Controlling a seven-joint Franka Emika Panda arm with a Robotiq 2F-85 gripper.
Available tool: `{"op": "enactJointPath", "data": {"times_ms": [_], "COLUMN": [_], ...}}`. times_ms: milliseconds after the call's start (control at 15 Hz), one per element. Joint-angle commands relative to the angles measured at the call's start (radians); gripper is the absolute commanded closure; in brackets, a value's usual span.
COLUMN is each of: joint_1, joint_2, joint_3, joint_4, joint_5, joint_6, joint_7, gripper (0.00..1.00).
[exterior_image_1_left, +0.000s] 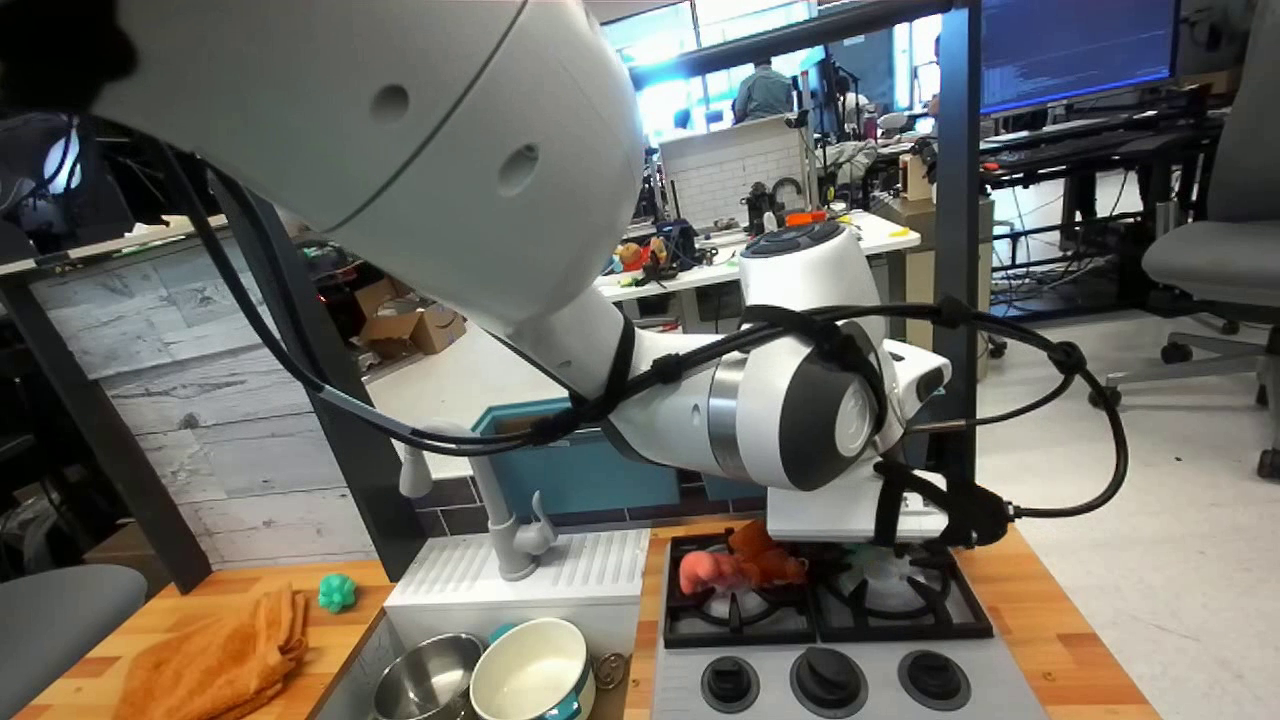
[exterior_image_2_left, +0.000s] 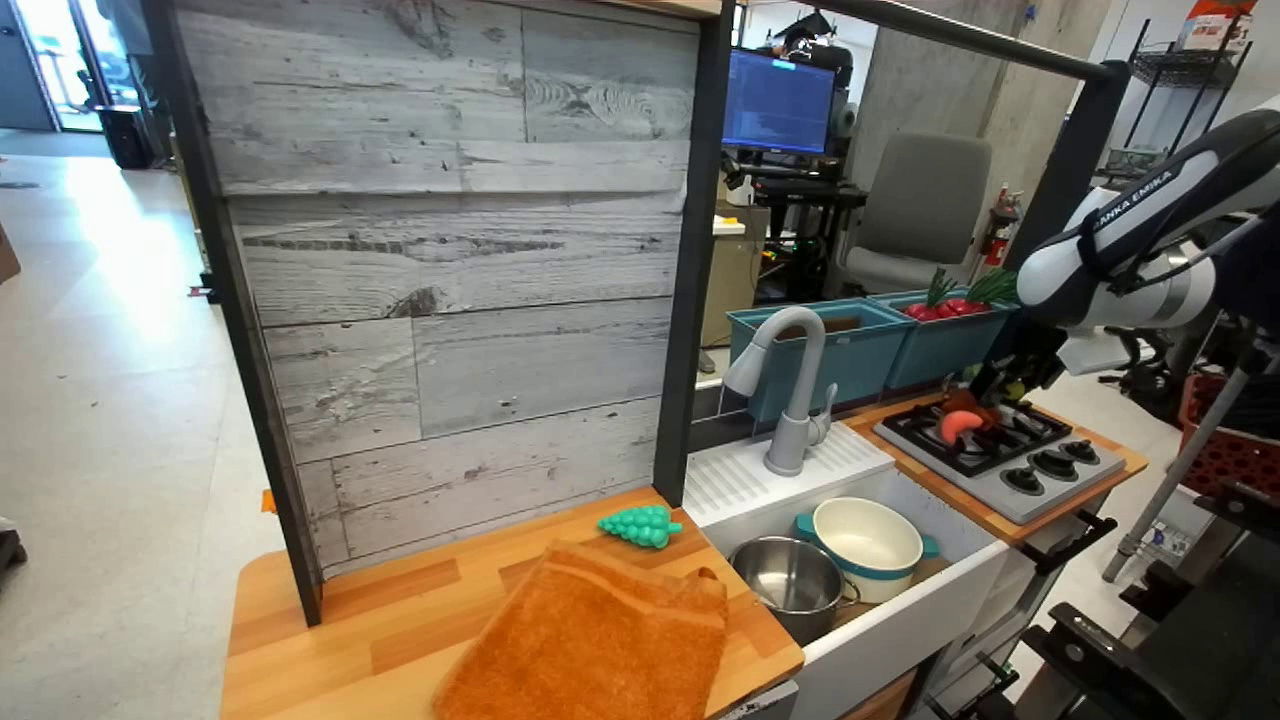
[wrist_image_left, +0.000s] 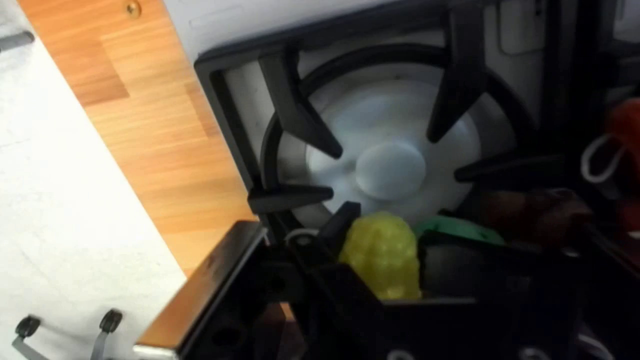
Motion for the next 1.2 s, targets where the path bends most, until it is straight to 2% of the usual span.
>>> {"op": "enactJointPath", "data": {"times_ms": [0,267,467,533,600,867,1000,1133], "joint_1": [-0.053,-0.105,-0.146,-0.168,-0.203,-0.318,-0.361,-0.371], "joint_2": [-0.087,-0.16,-0.245,-0.274,-0.3,-0.428,-0.487,-0.536], "joint_3": [0.085,0.154,0.217,0.252,0.296,0.452,0.51,0.545], "joint_4": [-0.147,-0.303,-0.458,-0.504,-0.544,-0.736,-0.843,-0.931], "joint_5": [-0.003,-0.017,-0.03,-0.03,-0.084,-0.107,-0.115,-0.121], "joint_6": [0.168,0.326,0.393,0.395,0.388,0.337,0.332,0.298], "joint_7": [-0.125,-0.227,-0.3,-0.325,-0.294,-0.285,-0.284,-0.277], "gripper": [0.95,1.0,1.0,1.0,1.0,1.0,1.0,1.0]}}
